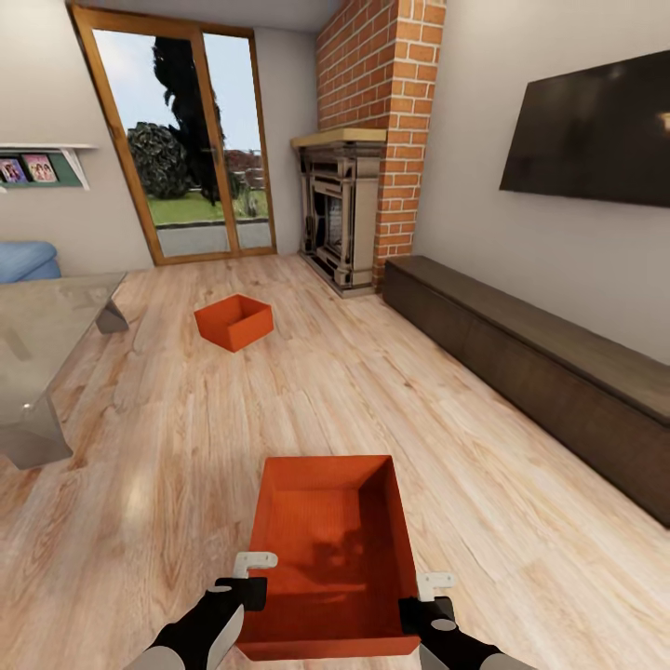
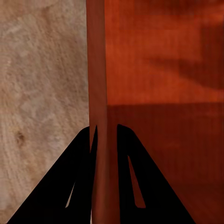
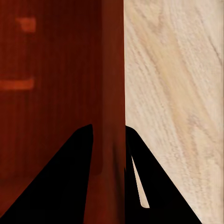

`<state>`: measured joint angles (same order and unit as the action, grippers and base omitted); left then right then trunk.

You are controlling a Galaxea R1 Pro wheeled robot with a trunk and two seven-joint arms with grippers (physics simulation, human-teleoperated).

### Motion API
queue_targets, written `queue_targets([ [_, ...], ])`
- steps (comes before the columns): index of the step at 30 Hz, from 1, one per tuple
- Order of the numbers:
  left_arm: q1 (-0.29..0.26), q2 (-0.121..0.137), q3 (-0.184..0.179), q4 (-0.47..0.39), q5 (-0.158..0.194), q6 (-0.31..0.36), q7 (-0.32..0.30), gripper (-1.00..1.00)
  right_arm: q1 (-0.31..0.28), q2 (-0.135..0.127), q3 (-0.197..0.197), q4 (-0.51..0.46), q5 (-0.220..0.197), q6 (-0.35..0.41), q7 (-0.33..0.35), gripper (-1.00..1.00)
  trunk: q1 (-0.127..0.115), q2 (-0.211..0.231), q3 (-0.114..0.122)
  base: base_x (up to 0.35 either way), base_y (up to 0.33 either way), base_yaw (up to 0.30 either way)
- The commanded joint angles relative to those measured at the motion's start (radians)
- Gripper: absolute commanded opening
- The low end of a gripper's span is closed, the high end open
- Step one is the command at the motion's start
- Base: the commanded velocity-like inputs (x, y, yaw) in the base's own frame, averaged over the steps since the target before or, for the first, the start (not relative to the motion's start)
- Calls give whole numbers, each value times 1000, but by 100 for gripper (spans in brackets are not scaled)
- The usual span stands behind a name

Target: Move the two storage containers from the living room to the garage. In the garage, place one container on the floor and stack the other container on top of it (either order is fine).

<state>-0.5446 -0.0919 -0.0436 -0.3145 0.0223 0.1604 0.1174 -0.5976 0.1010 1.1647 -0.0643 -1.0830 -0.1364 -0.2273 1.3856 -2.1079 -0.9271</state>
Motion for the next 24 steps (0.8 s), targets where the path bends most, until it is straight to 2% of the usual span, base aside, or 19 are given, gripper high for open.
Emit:
queue_targets([
  [1, 0, 0, -12, 0, 24, 5, -1, -100, -1, 0, 7, -2, -3, -3, 3, -100, -4, 7, 2, 0, 0, 0],
  [24, 0, 0, -10, 0, 24, 5, -1, -100, -1, 0, 8, -2, -3, -3, 3, -100, -92, 168, 74, 0, 0, 0],
])
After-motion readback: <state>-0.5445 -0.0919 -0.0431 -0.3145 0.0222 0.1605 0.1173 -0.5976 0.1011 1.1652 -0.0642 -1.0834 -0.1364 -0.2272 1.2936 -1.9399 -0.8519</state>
